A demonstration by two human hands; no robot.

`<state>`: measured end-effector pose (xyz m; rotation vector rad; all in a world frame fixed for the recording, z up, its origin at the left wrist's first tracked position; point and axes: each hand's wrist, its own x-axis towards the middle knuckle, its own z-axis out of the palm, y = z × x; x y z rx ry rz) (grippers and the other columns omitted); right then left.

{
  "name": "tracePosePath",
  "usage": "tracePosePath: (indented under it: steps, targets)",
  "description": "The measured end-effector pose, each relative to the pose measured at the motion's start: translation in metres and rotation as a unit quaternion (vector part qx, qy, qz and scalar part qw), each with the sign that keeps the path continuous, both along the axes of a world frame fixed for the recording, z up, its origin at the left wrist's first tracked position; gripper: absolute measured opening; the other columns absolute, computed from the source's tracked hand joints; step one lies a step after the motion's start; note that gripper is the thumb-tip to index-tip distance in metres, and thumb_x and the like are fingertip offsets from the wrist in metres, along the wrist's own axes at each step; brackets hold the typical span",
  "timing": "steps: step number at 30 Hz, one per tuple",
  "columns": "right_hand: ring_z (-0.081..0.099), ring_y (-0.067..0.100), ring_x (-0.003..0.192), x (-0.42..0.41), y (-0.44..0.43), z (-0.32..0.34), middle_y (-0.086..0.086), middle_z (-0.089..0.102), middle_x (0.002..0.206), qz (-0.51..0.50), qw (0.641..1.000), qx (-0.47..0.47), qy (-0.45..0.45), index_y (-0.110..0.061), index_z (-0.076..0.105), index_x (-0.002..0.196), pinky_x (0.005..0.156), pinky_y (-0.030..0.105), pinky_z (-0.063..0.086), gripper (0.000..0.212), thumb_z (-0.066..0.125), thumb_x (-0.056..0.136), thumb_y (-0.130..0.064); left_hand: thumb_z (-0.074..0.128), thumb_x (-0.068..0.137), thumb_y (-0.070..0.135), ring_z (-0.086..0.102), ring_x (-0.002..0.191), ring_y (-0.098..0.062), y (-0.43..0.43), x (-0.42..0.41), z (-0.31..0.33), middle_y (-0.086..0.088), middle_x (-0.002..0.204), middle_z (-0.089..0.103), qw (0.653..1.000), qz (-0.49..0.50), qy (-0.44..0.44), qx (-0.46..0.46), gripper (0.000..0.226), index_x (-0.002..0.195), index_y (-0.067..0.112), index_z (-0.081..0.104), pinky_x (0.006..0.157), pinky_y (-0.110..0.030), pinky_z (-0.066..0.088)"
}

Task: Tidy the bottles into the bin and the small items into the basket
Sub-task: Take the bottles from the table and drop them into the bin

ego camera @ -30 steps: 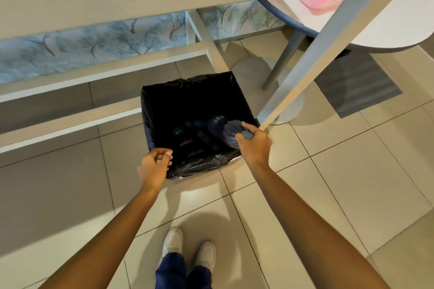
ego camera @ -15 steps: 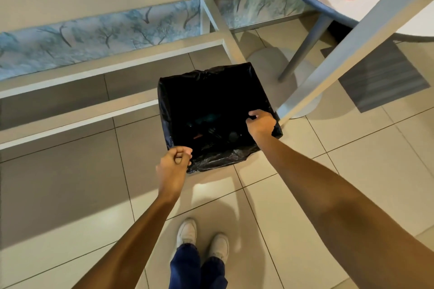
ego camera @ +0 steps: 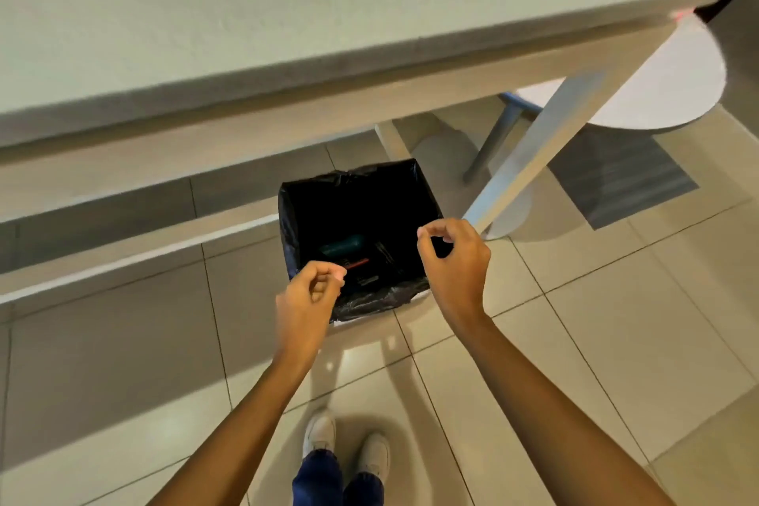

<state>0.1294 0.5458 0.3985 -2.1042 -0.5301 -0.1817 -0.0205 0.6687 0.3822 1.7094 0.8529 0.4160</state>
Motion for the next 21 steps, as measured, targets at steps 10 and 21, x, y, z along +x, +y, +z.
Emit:
tracePosePath:
  steps: [10, 21]
  targets:
    - [0.057, 0.019, 0.081, -0.065, 0.002, 0.143, 0.005, 0.063, 0.081, 0.086, 0.957, 0.034, -0.277, -0.005, 0.068, 0.081, 0.072, 0.028, 0.049, 0.007, 0.066, 0.086, -0.011, 0.06, 0.09, 0.024, 0.061, 0.079, -0.01, -0.027, -0.043, 0.136, 0.013, 0.085, 0.065, 0.974, -0.029, -0.108, 0.199, 0.007, 0.091, 0.028, 0.066, 0.068, -0.018, 0.049]
    - [0.056, 0.016, 0.082, -0.138, 0.095, 0.25, 0.004, 0.064, 0.082, 0.178, 0.906, 0.151, -0.352, -0.007, 0.068, 0.083, 0.075, 0.02, 0.044, 0.008, 0.065, 0.086, -0.014, 0.059, 0.09, 0.029, 0.06, 0.082, -0.001, 0.043, -0.123, 0.256, 0.012, 0.088, 0.063, 0.893, 0.115, -0.215, 0.378, 0.012, 0.096, 0.019, 0.063, 0.071, -0.016, 0.051]
